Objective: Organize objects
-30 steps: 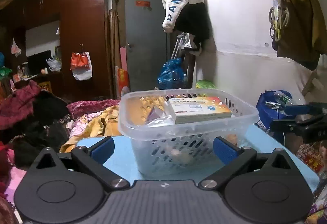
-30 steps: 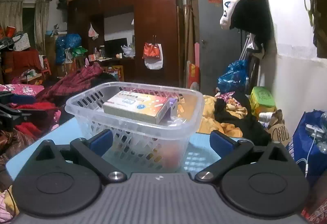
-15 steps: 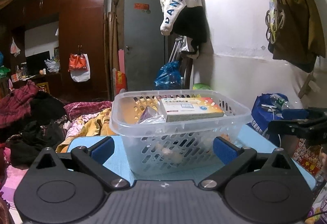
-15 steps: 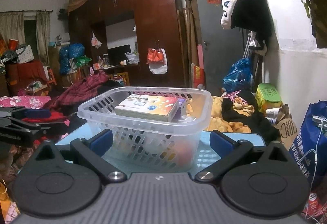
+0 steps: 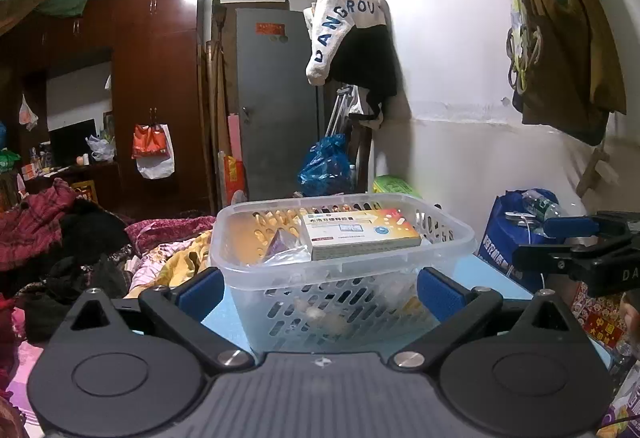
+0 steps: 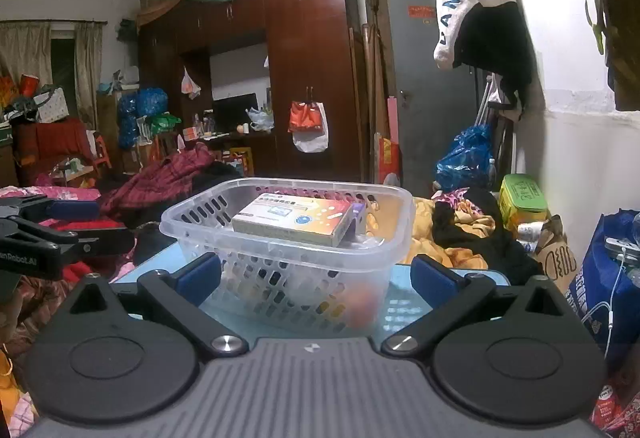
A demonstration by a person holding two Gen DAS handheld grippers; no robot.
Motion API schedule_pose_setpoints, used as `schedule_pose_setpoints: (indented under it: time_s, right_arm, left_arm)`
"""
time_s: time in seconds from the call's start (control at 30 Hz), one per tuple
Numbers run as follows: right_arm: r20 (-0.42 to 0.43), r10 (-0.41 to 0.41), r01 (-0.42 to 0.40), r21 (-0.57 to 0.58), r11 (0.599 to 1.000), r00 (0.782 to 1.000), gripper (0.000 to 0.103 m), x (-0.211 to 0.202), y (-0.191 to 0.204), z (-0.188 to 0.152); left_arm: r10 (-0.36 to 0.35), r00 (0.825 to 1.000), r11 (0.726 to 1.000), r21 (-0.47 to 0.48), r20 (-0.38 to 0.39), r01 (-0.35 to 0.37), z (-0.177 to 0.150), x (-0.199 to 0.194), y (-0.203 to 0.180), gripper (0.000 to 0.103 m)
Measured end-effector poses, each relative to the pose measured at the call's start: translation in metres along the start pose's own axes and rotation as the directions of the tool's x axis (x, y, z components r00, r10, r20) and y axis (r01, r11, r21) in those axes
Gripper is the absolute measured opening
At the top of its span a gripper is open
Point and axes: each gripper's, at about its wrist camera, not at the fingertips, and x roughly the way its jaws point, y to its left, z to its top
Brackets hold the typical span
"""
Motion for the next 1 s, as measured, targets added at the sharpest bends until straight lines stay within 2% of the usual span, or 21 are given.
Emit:
schedule_pose_setpoints:
  time_s: [1.0]
  right_arm:
    - [-0.013,-0.017,0.017,0.023,1.0,1.0,0.103,0.004,-0.006,-0.003]
  left_arm:
    - [0.009,1.0,1.0,-0.007,-0.016,-0.009,-0.004,0.013,-0.004,0.103]
